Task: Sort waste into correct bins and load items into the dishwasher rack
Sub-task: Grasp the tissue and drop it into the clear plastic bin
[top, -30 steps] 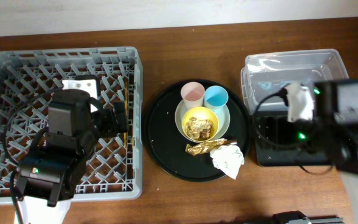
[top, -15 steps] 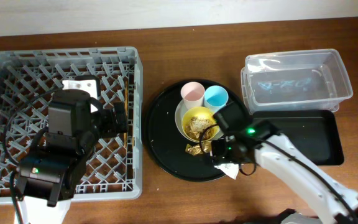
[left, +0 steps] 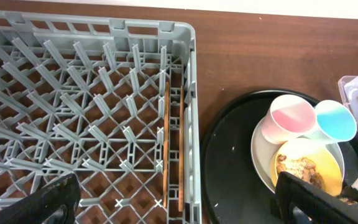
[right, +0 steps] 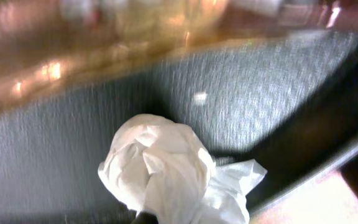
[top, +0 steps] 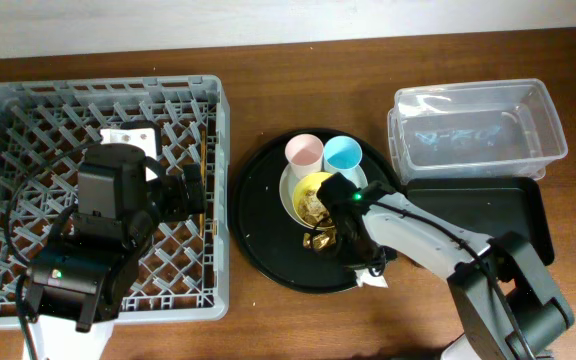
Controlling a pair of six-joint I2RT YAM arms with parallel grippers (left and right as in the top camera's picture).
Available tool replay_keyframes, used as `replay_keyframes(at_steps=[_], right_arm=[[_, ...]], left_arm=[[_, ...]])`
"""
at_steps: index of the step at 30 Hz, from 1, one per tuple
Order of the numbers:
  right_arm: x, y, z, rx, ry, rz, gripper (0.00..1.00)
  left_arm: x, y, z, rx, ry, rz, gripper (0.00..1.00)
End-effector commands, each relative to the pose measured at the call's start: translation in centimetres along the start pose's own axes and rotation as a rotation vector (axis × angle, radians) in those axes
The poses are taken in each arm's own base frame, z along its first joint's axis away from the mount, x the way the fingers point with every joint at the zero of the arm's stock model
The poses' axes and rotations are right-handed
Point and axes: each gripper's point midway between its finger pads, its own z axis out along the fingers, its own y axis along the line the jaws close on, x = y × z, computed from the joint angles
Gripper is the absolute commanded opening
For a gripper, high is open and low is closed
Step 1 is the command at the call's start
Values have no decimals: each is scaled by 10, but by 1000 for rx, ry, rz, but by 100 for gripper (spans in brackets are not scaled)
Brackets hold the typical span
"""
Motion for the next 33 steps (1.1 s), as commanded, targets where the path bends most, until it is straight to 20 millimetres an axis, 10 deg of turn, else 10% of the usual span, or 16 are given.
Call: replay_keyframes(at_steps=[1, 3, 7, 14, 17, 18, 22, 25, 33], right_arm=[[-17, 13, -69, -95, -126, -89, 4], [-37, 11, -124, -141, -296, -101, 4], [-98, -69, -184, 4, -613, 194, 4], [-191, -203, -131, 20, -676, 604, 27], [-193, -226, -116, 23, -650, 657, 99], [-191, -230, -126, 15, -661, 633, 99], [-167, -178, -217, -335, -696, 420, 99], [-113, -133, -238, -555, -546, 357, 99], [-23, -21, -146, -492, -116, 69, 62]], left_arm=[[-5, 1, -4, -5, -18, 5, 99], [-5, 1, -4, -4, -18, 5, 99], [-5, 1, -4, -5, -18, 5, 99], [-5, 1, -4, -4, -18, 5, 99], [-4, 1, -4, -5, -15, 5, 99], [-4, 2, -4, -5, -15, 5, 99], [-3, 2, -4, -6, -12, 6, 99], [-3, 2, -4, -6, -12, 6, 99], [-3, 2, -4, -6, -11, 6, 99]])
